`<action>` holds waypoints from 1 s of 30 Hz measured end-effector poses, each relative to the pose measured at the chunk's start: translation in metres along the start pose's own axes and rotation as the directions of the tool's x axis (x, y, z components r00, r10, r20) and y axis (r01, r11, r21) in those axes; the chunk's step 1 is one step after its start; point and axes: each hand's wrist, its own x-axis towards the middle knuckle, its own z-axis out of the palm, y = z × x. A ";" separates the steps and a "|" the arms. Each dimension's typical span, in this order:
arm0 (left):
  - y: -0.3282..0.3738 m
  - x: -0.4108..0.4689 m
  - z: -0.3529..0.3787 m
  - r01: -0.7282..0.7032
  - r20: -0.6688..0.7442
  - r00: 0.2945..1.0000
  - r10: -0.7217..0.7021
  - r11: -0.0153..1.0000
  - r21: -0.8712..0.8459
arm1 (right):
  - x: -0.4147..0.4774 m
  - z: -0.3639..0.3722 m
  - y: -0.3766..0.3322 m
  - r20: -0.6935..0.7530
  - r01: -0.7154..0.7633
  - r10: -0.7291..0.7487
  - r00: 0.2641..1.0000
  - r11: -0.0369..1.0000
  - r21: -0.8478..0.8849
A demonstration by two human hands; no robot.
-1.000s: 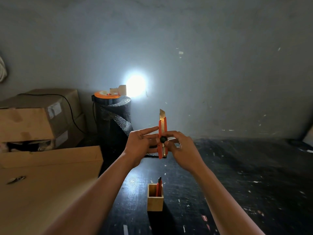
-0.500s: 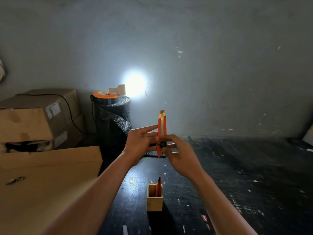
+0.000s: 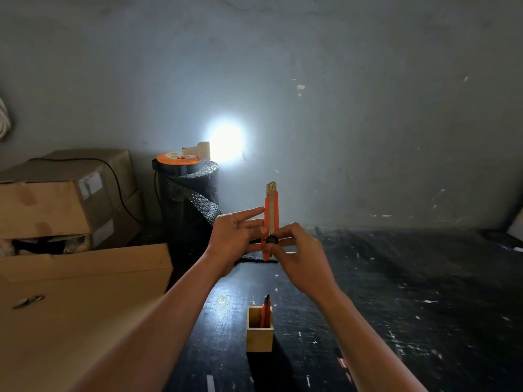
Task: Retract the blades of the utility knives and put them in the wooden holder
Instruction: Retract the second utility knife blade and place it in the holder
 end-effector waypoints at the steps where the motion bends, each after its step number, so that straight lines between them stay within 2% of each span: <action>1: -0.001 0.000 0.000 -0.002 -0.001 1.000 0.002 1.000 0.002 | 0.000 0.000 0.000 -0.007 -0.001 0.001 1.000 1.000 0.005; 7: 0.000 0.001 0.000 -0.017 -0.011 1.000 0.017 1.000 0.002 | 0.000 -0.001 0.004 0.026 0.050 -0.050 0.998 0.999 -0.012; 14: -0.014 0.001 -0.004 -0.008 -0.026 1.000 0.009 0.999 0.037 | -0.003 0.009 0.010 0.006 0.011 -0.012 1.000 0.999 0.035; 18: -0.013 0.001 -0.005 -0.002 -0.018 1.000 0.002 1.000 0.000 | -0.002 0.008 0.010 0.011 0.042 -0.043 0.999 0.998 0.047; 25: -0.018 0.005 -0.006 0.012 -0.011 1.000 -0.012 1.000 -0.004 | 0.003 0.014 0.017 0.011 -0.008 0.007 1.000 0.997 0.078; 30: -0.033 0.009 -0.016 0.034 -0.056 0.998 -0.034 0.999 -0.002 | 0.002 0.019 0.018 0.018 0.009 -0.011 1.000 0.993 0.119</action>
